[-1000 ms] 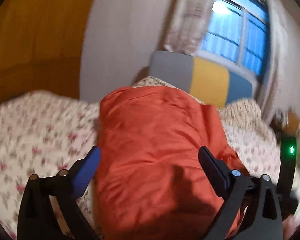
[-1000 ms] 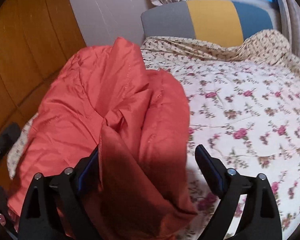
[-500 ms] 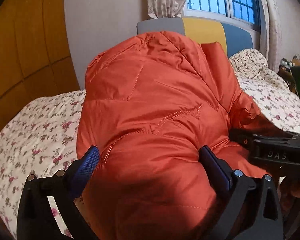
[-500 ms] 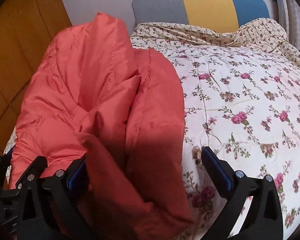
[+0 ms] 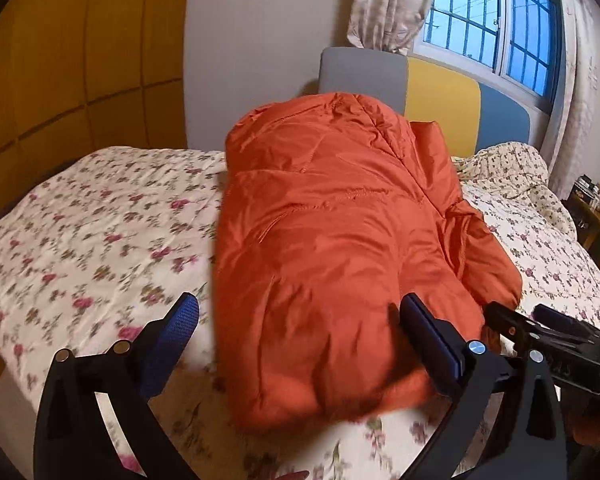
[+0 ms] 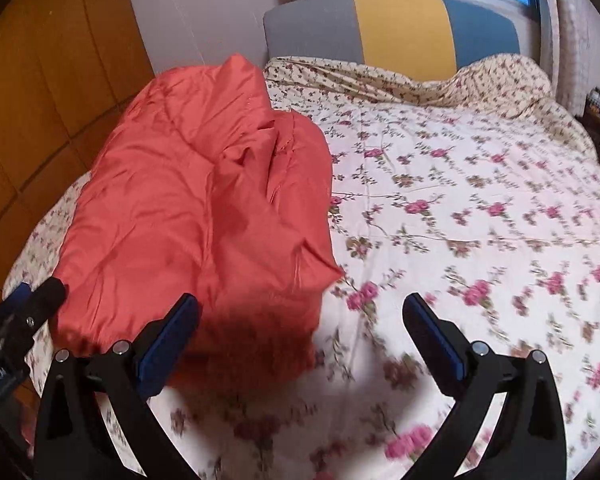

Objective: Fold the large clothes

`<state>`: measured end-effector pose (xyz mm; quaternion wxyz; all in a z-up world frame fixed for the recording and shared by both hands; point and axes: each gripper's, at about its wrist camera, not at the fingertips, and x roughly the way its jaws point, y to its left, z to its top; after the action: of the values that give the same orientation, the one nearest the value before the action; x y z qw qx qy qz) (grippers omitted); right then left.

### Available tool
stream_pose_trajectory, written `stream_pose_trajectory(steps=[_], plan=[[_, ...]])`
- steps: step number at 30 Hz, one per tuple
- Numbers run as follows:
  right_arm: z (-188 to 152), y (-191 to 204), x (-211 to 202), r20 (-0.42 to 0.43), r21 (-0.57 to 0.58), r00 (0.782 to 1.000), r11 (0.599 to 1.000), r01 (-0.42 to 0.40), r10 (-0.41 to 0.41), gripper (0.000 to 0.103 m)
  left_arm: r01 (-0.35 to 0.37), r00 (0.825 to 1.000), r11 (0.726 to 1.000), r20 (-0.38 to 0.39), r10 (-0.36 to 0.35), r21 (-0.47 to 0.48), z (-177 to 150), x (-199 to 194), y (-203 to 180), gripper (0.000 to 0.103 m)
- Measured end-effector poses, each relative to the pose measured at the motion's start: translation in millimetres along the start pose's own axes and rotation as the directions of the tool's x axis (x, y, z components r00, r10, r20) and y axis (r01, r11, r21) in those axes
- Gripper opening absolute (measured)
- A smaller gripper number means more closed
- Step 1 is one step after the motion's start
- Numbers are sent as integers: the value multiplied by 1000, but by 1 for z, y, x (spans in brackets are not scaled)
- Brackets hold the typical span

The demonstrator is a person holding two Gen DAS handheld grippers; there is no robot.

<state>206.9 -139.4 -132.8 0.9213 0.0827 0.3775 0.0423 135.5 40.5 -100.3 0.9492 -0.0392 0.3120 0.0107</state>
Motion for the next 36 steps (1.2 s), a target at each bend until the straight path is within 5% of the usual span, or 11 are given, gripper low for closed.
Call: stream_pose_trajectory(steps=[5, 17, 36], plan=[[-16, 13, -37, 46, -56, 997, 997, 60, -57, 101, -45, 999, 999, 17, 45, 8, -12, -31, 0, 100], [-42, 30, -91, 99, -83, 995, 996, 14, -6, 101, -56, 998, 998, 37, 55, 15, -26, -87, 11, 100], [-42, 34, -105, 122, -82, 992, 997, 0, 10, 101, -52, 998, 999, 31, 51, 14, -34, -97, 10, 100]])
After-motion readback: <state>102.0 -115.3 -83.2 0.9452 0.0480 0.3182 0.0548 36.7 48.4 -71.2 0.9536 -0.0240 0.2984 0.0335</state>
